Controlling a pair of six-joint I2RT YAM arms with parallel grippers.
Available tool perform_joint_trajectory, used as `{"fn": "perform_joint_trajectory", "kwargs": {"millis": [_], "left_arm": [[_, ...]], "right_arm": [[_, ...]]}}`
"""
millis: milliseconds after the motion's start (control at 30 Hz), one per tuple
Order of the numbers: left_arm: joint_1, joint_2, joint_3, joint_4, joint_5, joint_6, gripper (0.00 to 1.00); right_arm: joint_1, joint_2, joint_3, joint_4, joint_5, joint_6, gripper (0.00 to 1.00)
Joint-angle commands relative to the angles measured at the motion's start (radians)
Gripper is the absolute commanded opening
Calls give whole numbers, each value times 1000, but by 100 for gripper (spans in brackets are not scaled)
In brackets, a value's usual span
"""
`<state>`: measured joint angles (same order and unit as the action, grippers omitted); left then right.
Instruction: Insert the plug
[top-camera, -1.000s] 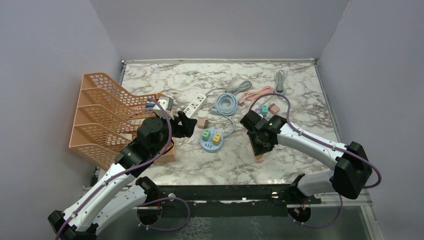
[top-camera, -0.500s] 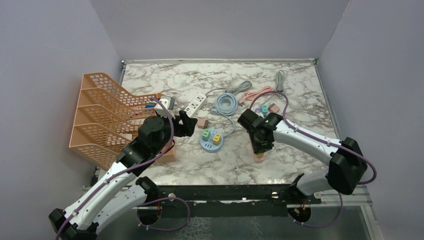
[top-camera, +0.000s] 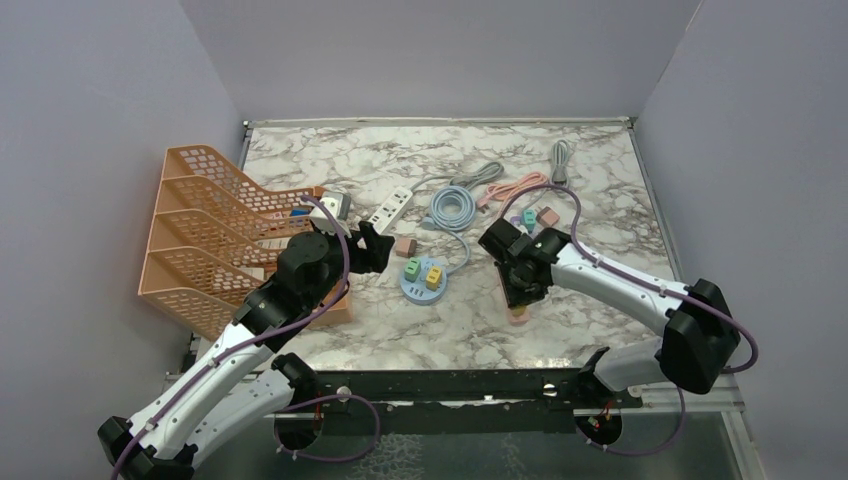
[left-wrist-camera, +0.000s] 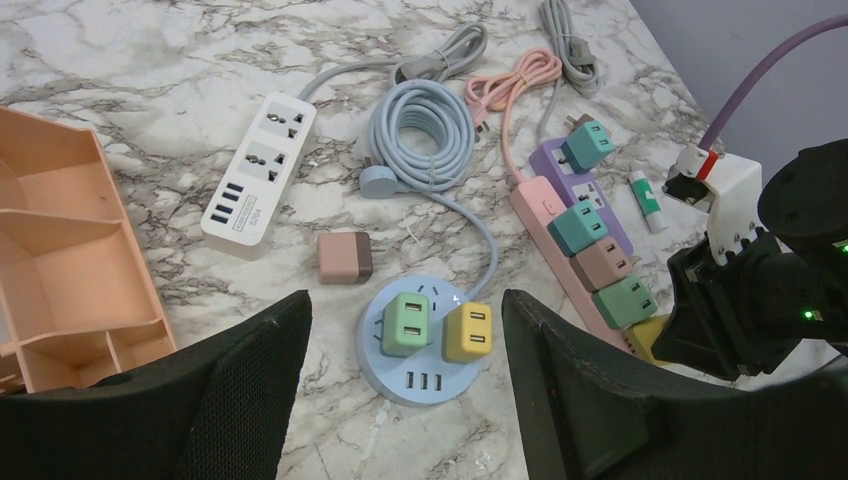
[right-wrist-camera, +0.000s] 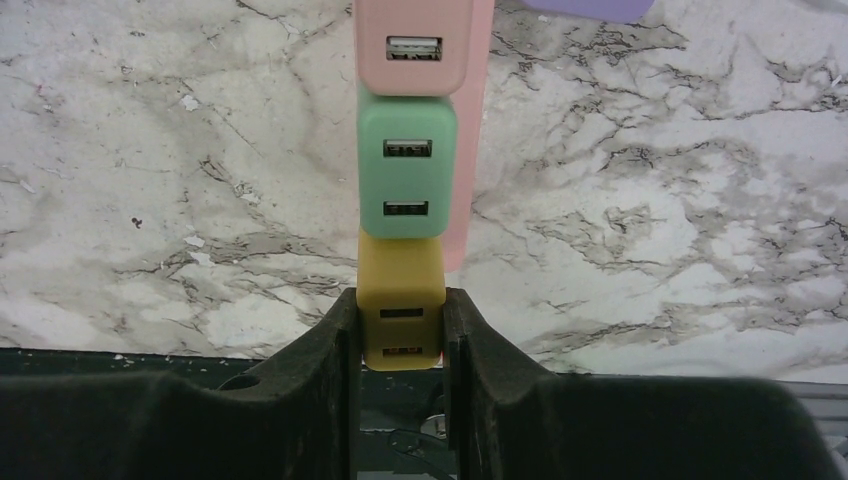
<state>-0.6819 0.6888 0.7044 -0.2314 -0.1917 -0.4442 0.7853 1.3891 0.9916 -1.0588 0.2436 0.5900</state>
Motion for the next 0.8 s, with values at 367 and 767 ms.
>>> {"fn": "perform_joint_trajectory", "kwargs": {"millis": [367, 767], "left_arm": [[-1, -7, -17, 26, -11, 15, 72], [0, -8, -18, 16, -26, 27, 72]], "right_arm": [[-10, 13, -36, 35, 43, 57, 1], [-19, 76, -81, 161, -86, 53, 1]]}}
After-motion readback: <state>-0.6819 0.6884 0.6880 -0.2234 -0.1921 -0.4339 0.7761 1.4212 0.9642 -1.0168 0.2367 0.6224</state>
